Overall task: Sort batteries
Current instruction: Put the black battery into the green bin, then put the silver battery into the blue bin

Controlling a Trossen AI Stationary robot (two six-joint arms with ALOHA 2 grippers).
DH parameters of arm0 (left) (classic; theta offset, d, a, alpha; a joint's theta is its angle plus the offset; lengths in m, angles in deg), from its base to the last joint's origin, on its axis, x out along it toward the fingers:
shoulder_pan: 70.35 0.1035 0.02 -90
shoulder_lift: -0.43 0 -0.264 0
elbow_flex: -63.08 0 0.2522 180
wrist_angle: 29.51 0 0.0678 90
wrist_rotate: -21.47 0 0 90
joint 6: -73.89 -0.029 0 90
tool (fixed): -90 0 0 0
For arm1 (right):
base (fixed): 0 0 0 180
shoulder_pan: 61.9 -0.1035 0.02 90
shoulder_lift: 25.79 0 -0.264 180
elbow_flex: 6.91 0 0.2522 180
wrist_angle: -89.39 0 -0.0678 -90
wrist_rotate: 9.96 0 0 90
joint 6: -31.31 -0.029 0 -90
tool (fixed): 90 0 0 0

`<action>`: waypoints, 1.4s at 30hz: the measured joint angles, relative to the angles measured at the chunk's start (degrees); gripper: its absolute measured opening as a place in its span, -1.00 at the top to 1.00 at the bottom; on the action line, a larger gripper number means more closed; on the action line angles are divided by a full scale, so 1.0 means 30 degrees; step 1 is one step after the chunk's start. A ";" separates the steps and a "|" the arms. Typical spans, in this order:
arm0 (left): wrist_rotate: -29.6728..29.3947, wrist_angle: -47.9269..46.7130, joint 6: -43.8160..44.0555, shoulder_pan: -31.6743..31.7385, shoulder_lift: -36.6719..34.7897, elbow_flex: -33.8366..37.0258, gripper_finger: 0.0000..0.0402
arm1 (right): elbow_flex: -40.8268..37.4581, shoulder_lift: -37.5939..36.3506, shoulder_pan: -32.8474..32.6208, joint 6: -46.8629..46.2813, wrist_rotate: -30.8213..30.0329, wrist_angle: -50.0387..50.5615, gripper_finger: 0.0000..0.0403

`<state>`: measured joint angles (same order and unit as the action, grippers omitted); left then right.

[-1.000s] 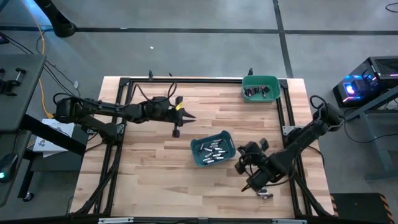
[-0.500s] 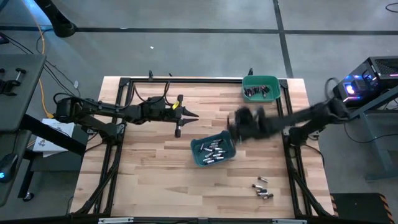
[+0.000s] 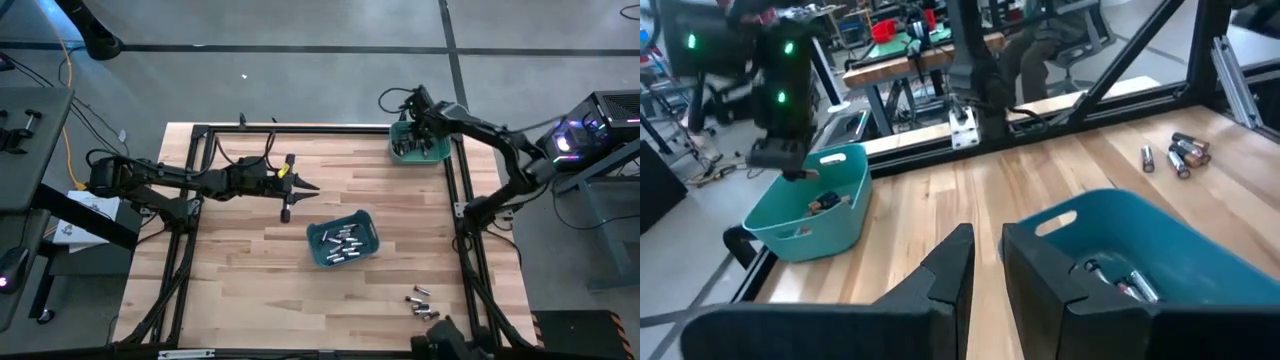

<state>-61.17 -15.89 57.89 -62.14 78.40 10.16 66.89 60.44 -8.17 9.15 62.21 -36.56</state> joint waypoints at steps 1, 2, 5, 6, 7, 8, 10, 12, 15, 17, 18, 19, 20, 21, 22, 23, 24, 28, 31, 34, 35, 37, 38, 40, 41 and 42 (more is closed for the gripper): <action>0.0000 -0.0082 -0.0141 0.0000 0.0000 0.0000 0.76 | -0.0004 0.0442 0.0418 0.0226 0.0265 -0.0155 0.91; 0.0000 -0.0188 -0.0254 0.0000 0.0000 0.0000 0.76 | -0.0004 0.0841 0.0713 0.0464 0.0340 -0.0320 0.91; 0.0000 -0.0209 -0.0469 0.0000 0.0000 0.0000 0.76 | -0.0004 0.2031 0.0989 0.0563 0.0303 -0.0294 0.91; -0.0006 -0.0206 -0.0572 0.0000 0.0000 0.0000 0.76 | -0.0004 0.2392 0.0985 0.0570 0.0225 -0.0256 0.91; 0.0000 -0.0219 -0.0704 0.0000 0.0000 0.0000 0.76 | -0.0004 0.2705 0.0980 0.0569 0.0088 -0.0266 0.91; 0.0000 -0.0219 -0.0724 0.0000 0.0000 0.0000 0.76 | -0.0004 0.2980 0.0973 0.0570 0.0023 -0.0292 0.91; -0.0005 -0.0204 -0.0737 -0.0007 0.0000 0.0000 0.76 | -0.0004 0.3539 0.0977 0.0567 -0.0005 -0.0300 0.91; -0.0007 -0.0212 -0.0754 -0.0007 0.0000 0.0000 0.76 | -0.0004 0.3995 0.0977 0.0444 -0.0021 -0.0183 0.91; 0.0000 -0.0212 -0.0754 -0.0007 0.0000 0.0000 0.76 | -0.0004 0.4418 0.1065 0.0101 -0.0056 -0.0018 0.82; -0.0007 -0.0225 -0.0754 -0.0007 0.0000 0.0000 0.76 | -0.0004 0.4607 0.1101 0.0000 -0.0053 0.0125 0.74; -0.0007 -0.0229 -0.0754 -0.0007 0.0000 0.0000 0.76 | -0.0004 0.4631 0.1101 -0.0110 -0.0064 0.0206 0.70; -0.0006 -0.0226 -0.0754 -0.0007 0.0000 0.0000 0.76 | -0.0004 0.4631 0.1101 -0.0213 -0.0069 0.0244 0.66; -0.0007 -0.0243 -0.0747 -0.0007 0.0000 0.0000 0.76 | -0.0004 0.4631 0.1101 -0.0246 -0.0121 0.0241 0.63; -0.0007 -0.0284 -0.0711 -0.0007 0.0000 0.0000 0.76 | -0.0004 0.4631 0.1101 -0.0245 -0.0150 0.0252 0.59; -0.0006 -0.0347 -0.0608 -0.0015 0.0000 0.0000 0.76 | -0.0004 0.4617 0.1101 -0.0232 -0.0136 0.0320 0.56; -0.0007 -0.0402 -0.0436 -0.0014 0.0000 0.0000 0.76 | 0.0004 0.4585 0.1101 -0.0116 -0.0142 0.0461 0.52; -0.0007 -0.0436 -0.0241 -0.0007 0.0000 0.0000 0.76 | 0.0076 0.4539 0.1101 -0.0024 -0.0244 0.0749 0.49; -0.0007 -0.0939 0.0142 -0.0044 0.0000 -0.0029 0.76 | 0.0765 0.3790 0.0952 0.0537 -0.0892 0.1631 0.38; -0.0007 -0.1155 0.0402 -0.0097 0.0000 -0.0029 0.76 | 0.1346 0.2578 0.0262 0.0798 -0.1862 0.2526 0.36; -0.0011 -0.1269 0.0529 -0.0245 0.0000 -0.0029 0.76 | 0.1614 0.0617 -0.1399 0.1275 -0.2869 0.2846 0.37; -0.0007 -0.1277 0.0564 -0.0305 0.0000 -0.0029 0.76 | 0.1606 -0.0088 -0.2256 0.1404 -0.3068 0.3004 0.37; -0.0007 -0.1368 0.0625 -0.0437 0.0000 -0.0029 0.76 | 0.1606 -0.1393 -0.4431 0.1449 -0.3249 0.3463 0.39; -0.0007 -0.1436 0.0634 -0.0506 0.0000 -0.0029 0.76 | 0.1606 -0.2054 -0.5920 0.1373 -0.3297 0.3763 0.39; -0.0011 -0.1552 0.0637 -0.0668 0.0000 -0.0029 0.76 | 0.1606 -0.3002 -0.9010 0.0580 -0.3543 0.4419 0.41; -0.0007 -0.1559 0.0630 -0.0741 0.0000 -0.0029 0.76 | 0.1606 -0.3375 -1.0802 -0.0182 -0.3680 0.4702 0.42; -0.0008 -0.1580 0.0630 -0.0814 0.0000 -0.0029 0.76 | 0.1604 -0.3633 -1.2508 -0.1052 -0.3701 0.4894 0.42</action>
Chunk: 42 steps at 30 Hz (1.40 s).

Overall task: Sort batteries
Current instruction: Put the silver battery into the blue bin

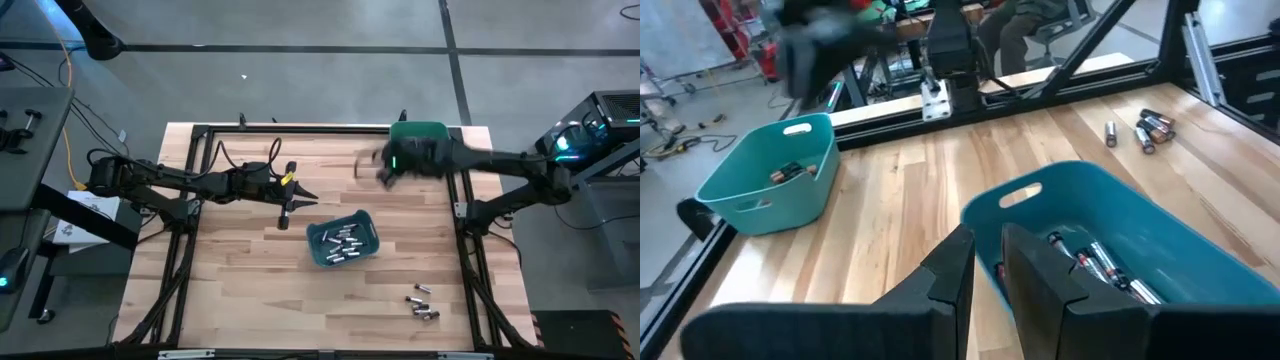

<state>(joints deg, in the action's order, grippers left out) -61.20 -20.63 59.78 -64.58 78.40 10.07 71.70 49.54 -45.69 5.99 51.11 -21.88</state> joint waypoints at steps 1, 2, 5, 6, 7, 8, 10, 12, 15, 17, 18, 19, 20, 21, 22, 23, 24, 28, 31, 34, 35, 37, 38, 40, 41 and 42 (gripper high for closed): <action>0.0000 -0.0027 -0.0045 -0.0057 0.0000 0.0000 0.76 | 0.0001 -0.0154 -0.1630 -0.0974 0.0025 0.0115 0.42; 0.0000 -0.0062 -0.0151 -0.0119 0.0000 0.0000 0.76 | -0.0005 -0.0216 -0.3321 -0.1895 0.0167 0.0190 0.42; 0.0000 -0.0132 -0.0328 -0.0291 0.0000 0.0000 0.76 | -0.0020 -0.0162 -0.7611 -0.4637 0.1703 0.0135 0.42; 0.0000 -0.0132 -0.0330 -0.0345 0.0000 0.0000 0.76 | -0.0020 -0.0071 -0.8928 -0.5757 0.2454 -0.0054 0.42; 0.0000 -0.0142 -0.0335 -0.0371 0.0000 0.0000 0.76 | -0.0020 0.0044 -1.0085 -0.6967 0.3152 -0.0277 0.42; 0.0000 -0.0164 -0.0344 -0.0419 0.0000 0.0000 0.76 | -0.0020 0.0210 -1.1162 -0.8367 0.3678 -0.0439 0.42; 0.0000 -0.0190 -0.0464 -0.0461 0.0000 0.0000 0.76 | -0.0032 0.0531 -1.3035 -1.1469 0.4443 -0.0379 0.42; 0.0000 -0.0183 -0.0495 -0.0483 0.0000 0.0000 0.76 | -0.0034 0.0777 -1.4449 -1.4903 0.5499 -0.0068 0.40; 0.0000 -0.0188 -0.0503 -0.0483 0.0000 0.0000 0.76 | -0.0034 0.1287 -1.6135 -1.8601 0.7610 0.0169 0.29; 0.0000 -0.0183 -0.0510 -0.0483 0.0000 0.0000 0.76 | -0.0034 0.1838 -1.7161 -2.0189 0.8192 0.0185 0.17; 0.0000 -0.0183 -0.0510 -0.0483 0.0000 0.0000 0.76 | -0.0034 0.2227 -1.7629 -2.0678 0.8389 0.0205 0.11; 0.0000 -0.0183 -0.0503 -0.0483 0.0000 0.0000 0.76 | -0.0034 0.2719 -1.8019 -2.0987 0.8711 0.0269 0.05; 0.0000 -0.0190 -0.0503 -0.0483 0.0000 0.0000 0.76 | -0.0034 0.3235 -1.8342 -2.1112 0.9131 0.0393 -0.01; 0.0000 -0.0190 -0.0503 -0.0483 0.0000 0.0000 0.76 | -0.0034 0.3840 -1.8615 -2.1131 0.9597 0.0561 -0.07; 0.0000 -0.0190 -0.0510 -0.0483 0.0000 0.0000 0.76 | -0.0042 0.4419 -1.8799 -2.1131 1.0130 0.0705 -0.11; 0.0000 -0.0192 -0.0504 -0.0483 0.0000 0.0000 0.76 | -0.0042 0.5026 -1.8902 -2.1128 1.0679 0.0840 -0.14; -0.0001 -0.0190 -0.0504 -0.0483 0.0000 0.0007 0.76 | -0.0042 0.5630 -1.8952 -2.1114 1.1225 0.0958 -0.16; 0.0000 -0.0190 -0.0517 -0.0481 0.0000 0.0007 0.76 | -0.0056 0.7708 -1.8927 -2.0348 1.2626 0.0925 -0.17; -0.0007 -0.0198 -0.0510 -0.0476 0.0000 0.0007 0.76 | -0.0056 0.8841 -1.8885 -1.9364 1.3323 0.0948 -0.17; 0.0000 -0.0194 -0.0514 -0.0476 0.0000 0.0007 0.76 | -0.0056 0.9685 -1.8885 -1.8889 1.3335 0.1384 -0.17; 0.0000 -0.0190 -0.0517 -0.0476 0.0000 0.0007 0.76 | -0.0035 0.9871 -1.8885 -1.8781 1.3334 0.1529 -0.17; -0.0007 -0.0172 -0.0510 -0.0476 0.0000 0.0015 0.76 | -0.0048 1.0289 -1.8873 -1.8513 1.3335 0.1640 -0.17; -0.0002 -0.0151 -0.0510 -0.0476 0.0000 0.0015 0.76 | -0.0066 1.0481 -1.8875 -1.8405 1.3331 0.1654 -0.17; -0.0001 -0.0132 -0.0510 -0.0476 0.0000 0.0015 0.76 | -0.0064 1.0672 -1.8878 -1.8113 1.3330 0.1644 -0.15; 0.0000 -0.0132 -0.0510 -0.0476 0.0000 0.0015 0.76 | -0.0045 1.0785 -1.8876 -1.7958 1.3349 0.1594 -0.12; -0.0006 -0.0132 -0.0510 -0.0476 0.0000 0.0015 0.76 | 0.0004 1.0910 -1.8869 -1.7811 1.3387 0.1562 -0.08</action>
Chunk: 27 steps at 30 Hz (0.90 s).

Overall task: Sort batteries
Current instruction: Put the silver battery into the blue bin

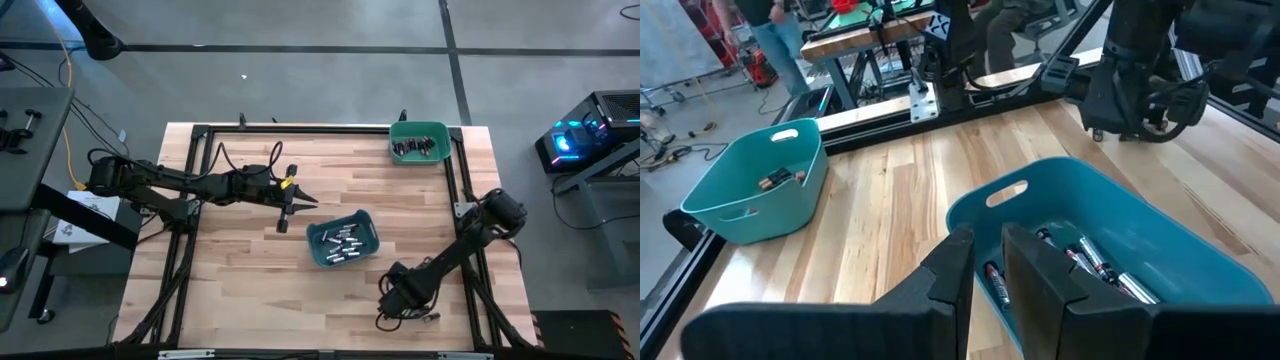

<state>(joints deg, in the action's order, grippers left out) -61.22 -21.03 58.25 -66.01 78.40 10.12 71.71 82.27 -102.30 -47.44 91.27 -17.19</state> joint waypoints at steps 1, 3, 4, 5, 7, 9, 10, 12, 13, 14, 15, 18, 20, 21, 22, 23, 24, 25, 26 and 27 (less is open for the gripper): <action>0.0005 0.0006 0.0000 0.0000 0.0000 0.0000 0.76 | 0.0020 0.0105 0.0006 0.0133 0.0038 0.0005 -0.03; 0.0003 0.0073 0.0019 0.0000 0.0000 0.0000 0.76 | 0.0041 0.0280 0.0006 0.0271 0.0064 -0.0036 0.10; 0.0003 0.0073 0.0063 0.0000 0.0000 0.0000 0.76 | 0.0056 0.0360 0.0006 0.0272 0.0072 -0.0061 0.17; 0.0005 0.0073 0.0129 0.0000 0.0000 0.0000 0.76 | 0.0056 0.0383 0.0006 0.0272 0.0060 -0.0085 0.25; -0.0001 0.0058 0.0131 0.0000 0.0000 0.0000 0.76 | 0.0056 0.0401 -0.0005 0.0248 -0.0163 -0.0187 0.41; 0.0001 0.0058 0.0131 0.0000 0.0000 0.0000 0.76 | 0.0056 0.0398 -0.0003 -0.0080 -0.0544 -0.0202 0.61; -0.0001 0.0019 0.0131 0.0007 0.0000 0.0000 0.76 | 0.0056 0.0377 -0.0031 -0.0424 -0.0955 -0.0007 0.71; -0.0155 -0.0186 -0.0007 0.0007 0.0000 0.0002 0.76 | -0.0054 0.0217 -0.0126 -0.1411 -0.2481 0.0946 0.88; -0.0357 -0.0343 -0.0159 0.0033 0.0000 0.0007 0.76 | -0.0091 0.0086 -0.0307 -0.2137 -0.3521 0.1363 0.92; -0.0712 -0.0437 -0.0287 0.0097 -0.0015 0.0015 0.76 | -0.0124 -0.0070 -0.0503 -0.3204 -0.4716 0.1918 0.92; -0.1076 -0.0466 -0.0323 0.0198 -0.0015 0.0015 0.76 | -0.0145 -0.0333 -0.0750 -0.4436 -0.5711 0.2472 0.91; -0.1271 -0.0438 -0.0321 0.0627 -0.0051 0.0015 0.76 | -0.0119 -0.1569 -0.1821 -0.8185 -0.8828 0.4020 0.91; -0.0895 -0.0344 -0.0328 0.0855 -0.0051 0.0015 0.76 | -0.0119 -0.2308 -0.2527 -1.0447 -1.1944 0.4491 0.94; -0.0566 -0.0212 -0.0340 0.0975 -0.0051 0.0015 0.76 | -0.0117 -0.2630 -0.2802 -1.1307 -1.3957 0.4617 0.94; -0.0110 0.0029 -0.0415 0.1100 -0.0051 0.0015 0.76 | -0.0111 -0.2968 -0.2994 -1.1911 -1.6120 0.4699 0.94; 0.0516 0.0322 -0.0532 0.1242 -0.0051 0.0015 0.76 | -0.0104 -0.3222 -0.3136 -1.2213 -1.8333 0.4682 0.94; 0.1242 0.0639 -0.0660 0.1379 -0.0046 0.0015 0.76 | -0.0090 -0.3392 -0.3163 -1.2281 -2.0579 0.4572 0.94; 0.2062 0.1132 -0.0740 0.1503 0.0016 0.0015 0.76 | -0.0090 -0.3474 -0.3146 -1.2191 -2.2596 0.4381 0.94; 0.2818 0.1752 -0.0752 0.1604 0.0110 0.0015 0.76 | -0.0090 -0.3516 -0.3032 -1.1896 -2.4553 0.4148 0.94; 0.3465 0.2378 -0.0630 0.1648 0.0246 0.0015 0.76 | -0.0090 -0.3558 -0.2854 -1.1483 -2.6344 0.3810 0.94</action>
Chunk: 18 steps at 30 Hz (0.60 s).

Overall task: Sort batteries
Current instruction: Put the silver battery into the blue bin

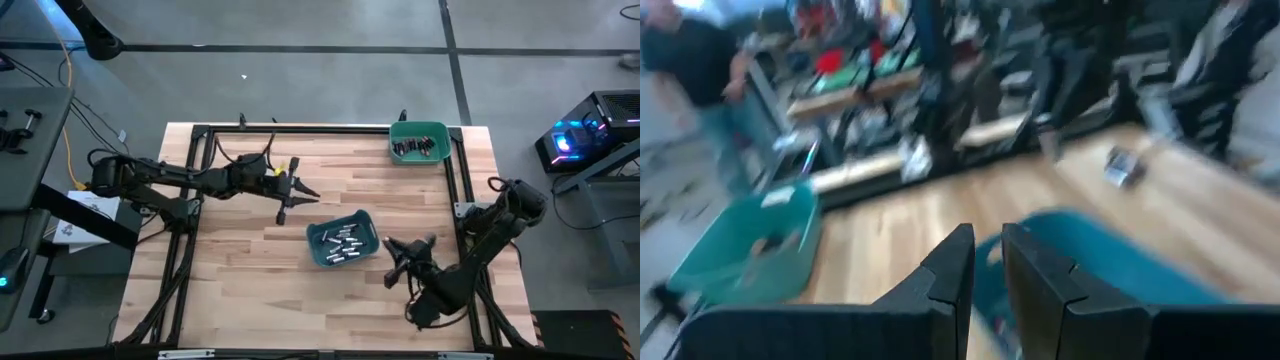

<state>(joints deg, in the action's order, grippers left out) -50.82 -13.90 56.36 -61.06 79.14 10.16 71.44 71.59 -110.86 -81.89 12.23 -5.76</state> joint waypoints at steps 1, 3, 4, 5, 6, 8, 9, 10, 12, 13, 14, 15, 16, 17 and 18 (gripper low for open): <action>0.0490 0.0799 0.0284 0.0035 0.0197 0.0000 0.76 | 0.0004 -0.0041 0.0250 0.0533 -0.1559 -0.0361 0.94; 0.0947 0.2474 0.1161 0.0001 0.0825 0.0000 0.76 | 0.0015 -0.0058 0.0832 0.1916 -0.4018 -0.1474 0.94; 0.1198 0.3239 0.1685 -0.0059 0.1217 0.0000 0.76 | 0.0015 -0.0058 0.1136 0.2679 -0.4883 -0.2193 0.94; 0.1413 0.4072 0.2169 -0.0165 0.1693 0.0000 0.76 | 0.0015 -0.0058 0.1438 0.3592 -0.5700 -0.3017 0.94; 0.1513 0.4927 0.2582 -0.0310 0.2207 0.0000 0.76 | 0.0015 -0.0058 0.1712 0.4523 -0.6404 -0.3726 0.94; 0.1613 0.6155 0.3669 -0.0659 0.3208 0.0000 0.76 | 0.0024 -0.0058 0.2155 0.6223 -0.7372 -0.5085 0.94; 0.1636 0.6790 0.4105 -0.0816 0.3730 -0.0005 0.76 | 0.0050 -0.0065 0.2325 0.6959 -0.7449 -0.5591 0.94; 0.1700 0.7242 0.4500 -0.0968 0.4243 -0.0085 0.75 | 0.0106 -0.0065 0.2463 0.7710 -0.7444 -0.5973 0.94; 0.2364 0.7880 0.5128 -0.1178 0.5134 -0.0335 0.70 | 0.0330 -0.0065 0.2618 0.9013 -0.7444 -0.6770 0.94; 0.2765 0.7973 0.5414 -0.1246 0.5547 -0.0555 0.66 | 0.0499 -0.0065 0.2627 0.9766 -0.7451 -0.7211 0.95; 0.3088 0.8019 0.5735 -0.1316 0.5892 -0.0808 0.61 | 0.0742 -0.0065 0.2627 1.0593 -0.7427 -0.7427 0.95; 0.3498 0.8033 0.5921 -0.1397 0.6255 -0.1021 0.56 | 0.1059 -0.0065 0.2606 1.1408 -0.7314 -0.7475 0.95; 0.3795 0.8034 0.6089 -0.1463 0.6574 -0.1264 0.49 | 0.1477 -0.0065 0.2565 1.2061 -0.7138 -0.7516 0.95; 0.3933 0.8013 0.6124 -0.1564 0.6900 -0.1517 0.42 | 0.1941 -0.0065 0.2520 1.2768 -0.6911 -0.7586 0.95; 0.3997 0.8037 0.6134 -0.1657 0.7174 -0.1738 0.36 | 0.2380 -0.0065 0.2487 1.3596 -0.6581 -0.7673 0.95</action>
<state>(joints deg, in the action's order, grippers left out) -38.83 10.22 74.76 -66.03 100.66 4.95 78.58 71.40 -103.40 -41.10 -7.51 -28.78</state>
